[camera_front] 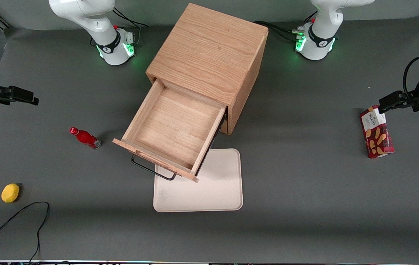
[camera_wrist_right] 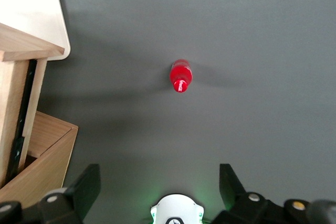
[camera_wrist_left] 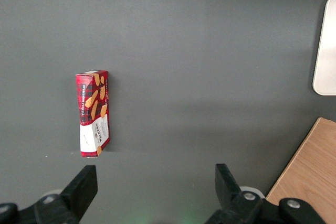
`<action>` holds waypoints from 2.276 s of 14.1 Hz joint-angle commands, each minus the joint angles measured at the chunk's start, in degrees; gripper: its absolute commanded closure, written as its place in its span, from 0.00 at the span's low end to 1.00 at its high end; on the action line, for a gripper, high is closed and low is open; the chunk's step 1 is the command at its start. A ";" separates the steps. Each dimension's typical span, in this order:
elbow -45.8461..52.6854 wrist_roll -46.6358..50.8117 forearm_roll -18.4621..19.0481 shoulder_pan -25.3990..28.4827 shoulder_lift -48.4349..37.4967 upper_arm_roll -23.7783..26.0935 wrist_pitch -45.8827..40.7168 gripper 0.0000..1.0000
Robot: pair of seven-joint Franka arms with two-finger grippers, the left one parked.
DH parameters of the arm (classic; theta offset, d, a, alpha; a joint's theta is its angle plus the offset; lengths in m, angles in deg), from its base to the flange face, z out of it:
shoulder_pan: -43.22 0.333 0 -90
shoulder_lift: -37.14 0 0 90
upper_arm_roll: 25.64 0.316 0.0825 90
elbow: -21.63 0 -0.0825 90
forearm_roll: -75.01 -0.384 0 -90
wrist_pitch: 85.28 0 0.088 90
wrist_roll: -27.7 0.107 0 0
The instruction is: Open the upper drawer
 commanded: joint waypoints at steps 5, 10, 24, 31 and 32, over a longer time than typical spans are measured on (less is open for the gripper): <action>-11.97 7.27 1.60 2.71 -5.46 0.59 12.89 0.00; -7.59 6.75 1.42 -12.33 -1.69 16.15 12.46 0.00; -2.83 5.96 0.81 -6.17 0.78 12.11 7.10 0.00; -2.39 5.87 0.81 -6.35 0.87 11.94 7.02 0.00; -2.30 5.87 0.81 -6.44 0.87 11.94 7.10 0.00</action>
